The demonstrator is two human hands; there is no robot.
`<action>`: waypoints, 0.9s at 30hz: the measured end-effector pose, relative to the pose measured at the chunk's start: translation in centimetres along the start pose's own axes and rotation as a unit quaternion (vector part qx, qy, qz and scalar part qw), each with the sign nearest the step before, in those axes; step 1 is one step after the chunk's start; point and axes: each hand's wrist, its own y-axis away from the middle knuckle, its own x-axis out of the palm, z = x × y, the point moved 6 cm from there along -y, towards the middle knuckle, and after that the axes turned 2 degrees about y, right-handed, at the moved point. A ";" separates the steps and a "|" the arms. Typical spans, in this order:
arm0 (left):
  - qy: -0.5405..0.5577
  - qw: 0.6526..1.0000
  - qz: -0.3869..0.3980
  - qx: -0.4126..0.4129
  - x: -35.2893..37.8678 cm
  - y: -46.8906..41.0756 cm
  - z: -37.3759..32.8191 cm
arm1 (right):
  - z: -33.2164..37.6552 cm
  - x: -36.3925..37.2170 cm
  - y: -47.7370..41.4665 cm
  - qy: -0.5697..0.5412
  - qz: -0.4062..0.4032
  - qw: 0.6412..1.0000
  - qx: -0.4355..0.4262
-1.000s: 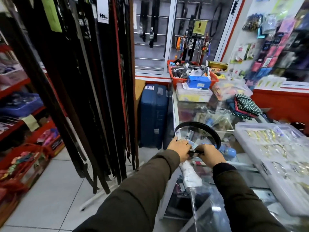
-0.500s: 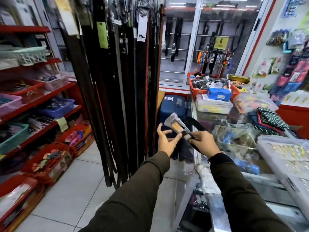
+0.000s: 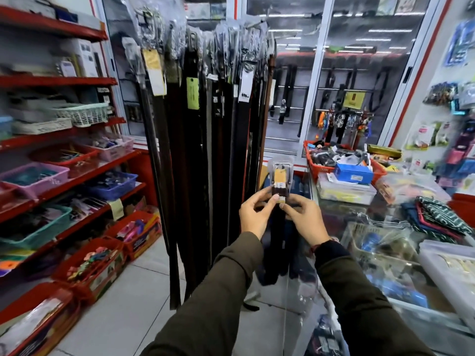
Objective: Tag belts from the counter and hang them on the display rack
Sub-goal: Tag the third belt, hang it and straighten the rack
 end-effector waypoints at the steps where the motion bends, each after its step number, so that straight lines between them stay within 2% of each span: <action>1: 0.011 1.000 -0.011 0.008 -0.2 -0.3 -0.9 | 0.6 0.3 -0.5 -0.030 0.004 0.999 0.009; 4: 0.059 0.997 -0.049 0.003 -1.2 -2.0 -3.1 | 2.6 1.0 -2.3 -0.103 0.003 0.995 0.009; 7: 0.036 0.998 -0.057 0.008 -2.3 -3.9 -5.4 | 5.0 1.3 -4.3 -0.154 -0.004 0.988 0.008; 13: 0.006 0.995 -0.079 0.056 -3.9 -7.2 -10.6 | 10.0 2.3 -7.2 -0.187 -0.004 0.982 -0.025; 22: 0.056 0.984 -0.078 0.150 -2.5 -11.0 -19.9 | 18.5 0.5 -10.5 -0.273 -0.075 0.952 -0.118; 27: 0.051 0.980 -0.086 0.171 -0.8 -12.9 -24.0 | 21.9 -1.7 -12.2 -0.285 -0.104 0.942 -0.147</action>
